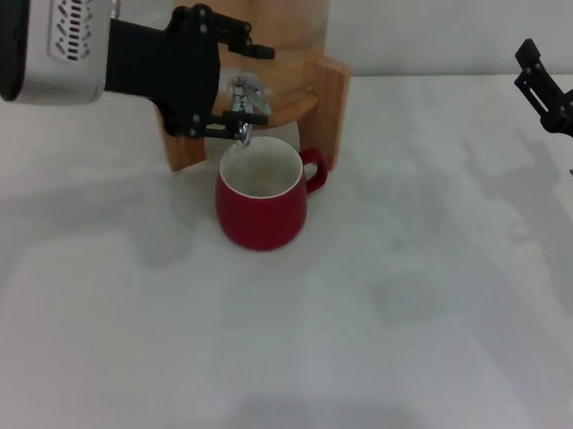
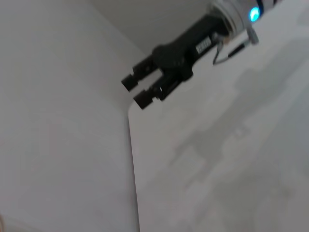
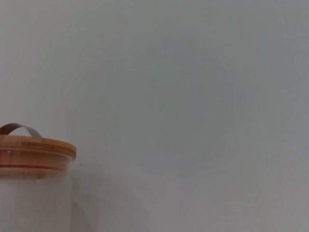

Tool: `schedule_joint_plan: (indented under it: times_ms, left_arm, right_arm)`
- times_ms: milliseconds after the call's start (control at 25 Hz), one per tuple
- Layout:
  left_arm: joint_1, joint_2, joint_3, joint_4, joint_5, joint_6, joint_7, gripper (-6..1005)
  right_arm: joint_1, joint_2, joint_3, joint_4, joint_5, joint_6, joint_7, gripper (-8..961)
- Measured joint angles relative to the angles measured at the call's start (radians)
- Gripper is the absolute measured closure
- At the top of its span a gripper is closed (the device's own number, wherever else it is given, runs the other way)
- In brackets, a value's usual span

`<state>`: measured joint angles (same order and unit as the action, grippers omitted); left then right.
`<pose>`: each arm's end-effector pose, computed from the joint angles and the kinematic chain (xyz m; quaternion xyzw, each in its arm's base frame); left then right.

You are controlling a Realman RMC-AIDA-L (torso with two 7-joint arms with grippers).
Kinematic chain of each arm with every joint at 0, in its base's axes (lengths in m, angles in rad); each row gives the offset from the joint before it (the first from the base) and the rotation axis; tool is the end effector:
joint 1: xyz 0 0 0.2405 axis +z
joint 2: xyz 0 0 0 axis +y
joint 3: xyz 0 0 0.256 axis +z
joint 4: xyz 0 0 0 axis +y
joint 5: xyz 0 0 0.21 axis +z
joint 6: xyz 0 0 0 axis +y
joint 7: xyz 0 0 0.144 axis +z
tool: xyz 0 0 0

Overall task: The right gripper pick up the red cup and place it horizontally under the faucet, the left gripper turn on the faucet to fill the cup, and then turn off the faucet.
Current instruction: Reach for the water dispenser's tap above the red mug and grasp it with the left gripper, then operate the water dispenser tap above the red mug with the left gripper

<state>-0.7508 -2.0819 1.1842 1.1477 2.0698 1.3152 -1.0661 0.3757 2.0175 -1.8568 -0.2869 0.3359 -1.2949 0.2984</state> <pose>-0.0965 0.4031 0.0021 -0.9248 0.3315 -0.0340 0.1836 0.3059 0.3366 0.0323 -0.6758 0.1664 0.4040 0.5937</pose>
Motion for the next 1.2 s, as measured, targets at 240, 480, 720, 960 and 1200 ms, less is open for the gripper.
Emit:
schedule_joint_plan:
  times_ms: [240,480,720,960,1200]
  left_arm:
    - [0.084,-0.001,0.022,0.047,-0.092,-0.004,-0.028,400]
    - [0.162,-0.003,0.029,0.041,-0.179,-0.027,-0.019,400]
    - [0.192,-0.004,0.04,0.019,-0.224,-0.041,-0.019,400]
    - [0.189,-0.004,0.043,-0.058,-0.287,-0.076,0.029,400]
    - [0.192,-0.004,0.072,-0.107,-0.376,-0.123,0.075,400]
  right_arm:
    - [0.001,0.0,-0.003,0.0,0.0,0.0,0.003,138]
    - [-0.001,0.0,-0.007,0.003,-0.004,0.0,0.006,138]
    - [-0.001,0.0,-0.011,0.002,-0.007,0.002,0.018,139]
    - [0.0,0.0,-0.021,0.002,-0.006,0.002,0.021,139]
    - [0.001,0.0,-0.021,0.002,-0.002,0.003,0.032,139]
